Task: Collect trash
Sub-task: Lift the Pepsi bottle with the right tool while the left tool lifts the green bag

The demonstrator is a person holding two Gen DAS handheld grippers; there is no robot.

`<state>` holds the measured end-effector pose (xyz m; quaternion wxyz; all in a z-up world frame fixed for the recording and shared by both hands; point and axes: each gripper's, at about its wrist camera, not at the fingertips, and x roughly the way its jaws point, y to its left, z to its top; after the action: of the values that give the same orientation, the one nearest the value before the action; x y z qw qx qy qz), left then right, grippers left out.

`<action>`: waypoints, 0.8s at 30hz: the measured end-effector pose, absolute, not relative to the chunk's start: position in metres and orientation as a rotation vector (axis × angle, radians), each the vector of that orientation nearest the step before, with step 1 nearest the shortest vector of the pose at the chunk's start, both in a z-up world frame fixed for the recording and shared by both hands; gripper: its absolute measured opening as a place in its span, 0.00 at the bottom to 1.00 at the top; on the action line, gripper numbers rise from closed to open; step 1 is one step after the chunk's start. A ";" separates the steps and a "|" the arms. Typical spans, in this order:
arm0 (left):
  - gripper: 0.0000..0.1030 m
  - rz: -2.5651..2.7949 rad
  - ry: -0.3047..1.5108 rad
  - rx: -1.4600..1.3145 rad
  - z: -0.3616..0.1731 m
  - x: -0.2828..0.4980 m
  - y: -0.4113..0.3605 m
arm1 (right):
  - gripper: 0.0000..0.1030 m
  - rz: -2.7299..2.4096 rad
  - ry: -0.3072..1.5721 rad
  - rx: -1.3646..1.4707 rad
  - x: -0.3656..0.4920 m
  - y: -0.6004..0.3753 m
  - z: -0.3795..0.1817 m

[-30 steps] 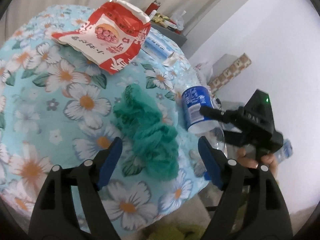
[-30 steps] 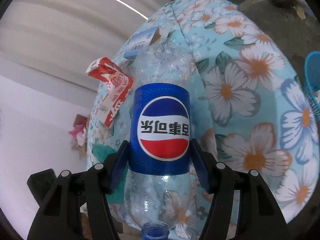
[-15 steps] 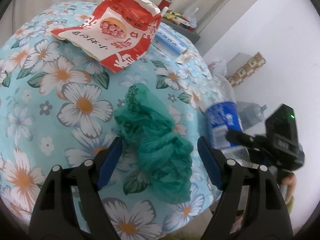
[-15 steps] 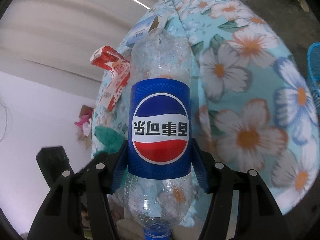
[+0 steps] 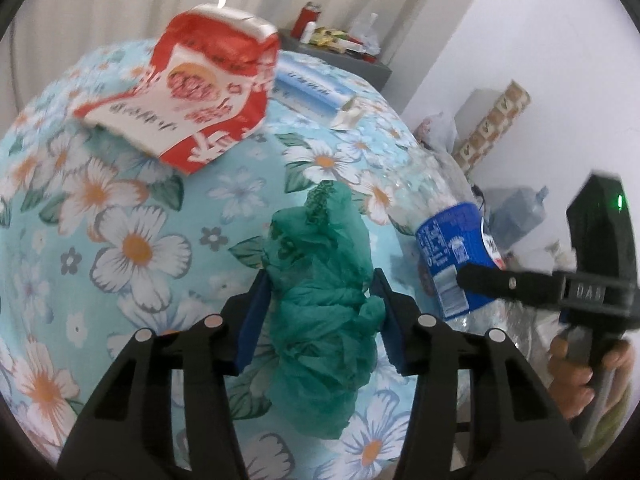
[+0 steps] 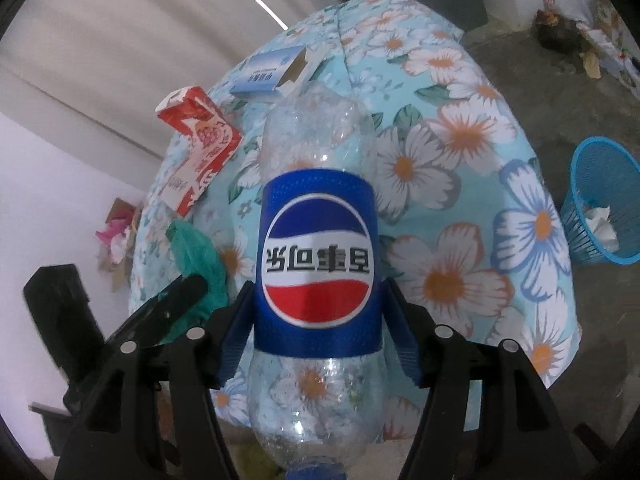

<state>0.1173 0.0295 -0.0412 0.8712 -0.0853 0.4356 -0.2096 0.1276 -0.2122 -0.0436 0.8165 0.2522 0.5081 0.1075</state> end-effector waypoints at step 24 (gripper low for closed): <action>0.47 -0.406 0.884 0.029 -0.041 0.103 -0.002 | 0.62 0.192 1.096 0.512 0.130 -0.206 -0.045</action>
<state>0.1032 -0.0020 -0.0415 0.8840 0.0138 0.4245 -0.1952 0.1295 -0.2063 -0.0452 0.8184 0.2401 0.5143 0.0901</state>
